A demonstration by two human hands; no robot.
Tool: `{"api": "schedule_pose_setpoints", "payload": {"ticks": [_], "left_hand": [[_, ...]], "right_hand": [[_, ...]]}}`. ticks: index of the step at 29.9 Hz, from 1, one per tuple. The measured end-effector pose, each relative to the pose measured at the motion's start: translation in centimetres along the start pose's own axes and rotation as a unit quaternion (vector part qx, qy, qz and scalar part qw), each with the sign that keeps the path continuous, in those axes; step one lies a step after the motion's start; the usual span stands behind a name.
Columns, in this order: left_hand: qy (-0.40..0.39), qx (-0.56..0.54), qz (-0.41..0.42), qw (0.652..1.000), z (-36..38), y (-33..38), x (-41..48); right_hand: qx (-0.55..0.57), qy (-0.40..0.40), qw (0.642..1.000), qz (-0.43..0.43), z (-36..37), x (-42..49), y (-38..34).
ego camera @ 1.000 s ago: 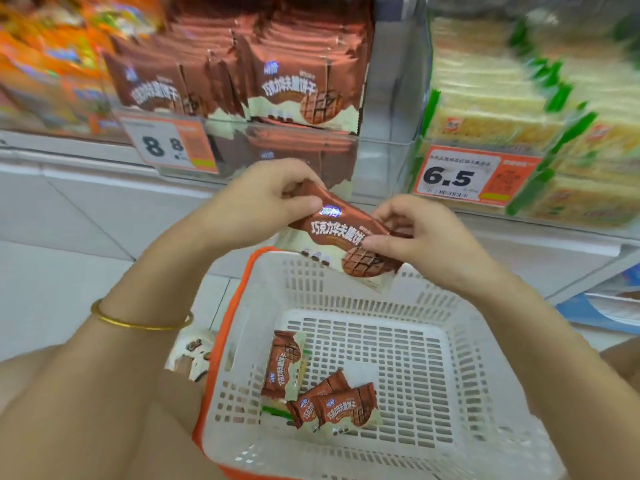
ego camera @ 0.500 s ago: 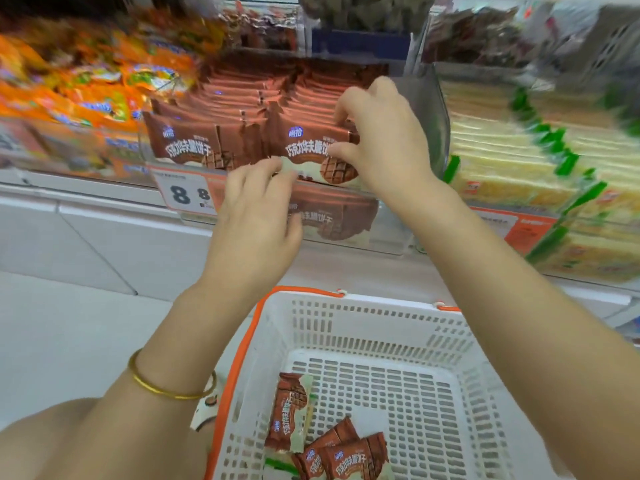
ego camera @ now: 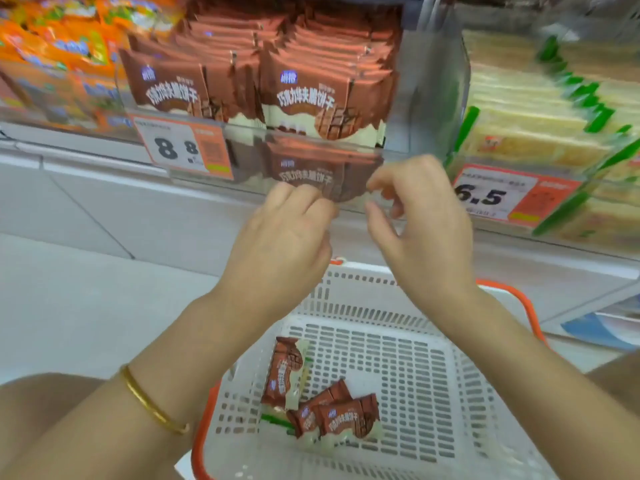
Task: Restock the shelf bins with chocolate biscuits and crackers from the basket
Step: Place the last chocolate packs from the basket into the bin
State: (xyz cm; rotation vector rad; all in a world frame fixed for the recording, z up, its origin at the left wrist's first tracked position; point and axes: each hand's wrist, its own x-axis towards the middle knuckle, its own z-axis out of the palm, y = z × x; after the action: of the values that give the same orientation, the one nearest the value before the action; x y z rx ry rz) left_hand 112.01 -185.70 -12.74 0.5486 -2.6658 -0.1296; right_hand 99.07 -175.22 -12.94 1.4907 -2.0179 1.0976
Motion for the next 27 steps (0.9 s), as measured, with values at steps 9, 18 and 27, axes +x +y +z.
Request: {"api": "schedule_pose_setpoints", "payload": {"ticks": [9, 18, 27], "left_hand": [[-0.332, 0.08, 0.091, 0.935, 6.3, 2.0, -3.7], [-0.386, 0.054, 0.067, 0.918, 7.6, 1.7, -3.6], [-0.39, 0.041, 0.035, 0.919, 6.3, 1.5, -2.0]], "right_hand": [[-0.047, -0.717, 0.673, 0.175, 11.1, -24.6, 10.6], [-0.132, -0.709, 0.682, 0.125, 12.5, -31.1, 8.4], [0.07, -0.671, 0.715, 0.184, 9.3, -18.8, 7.7]]}}
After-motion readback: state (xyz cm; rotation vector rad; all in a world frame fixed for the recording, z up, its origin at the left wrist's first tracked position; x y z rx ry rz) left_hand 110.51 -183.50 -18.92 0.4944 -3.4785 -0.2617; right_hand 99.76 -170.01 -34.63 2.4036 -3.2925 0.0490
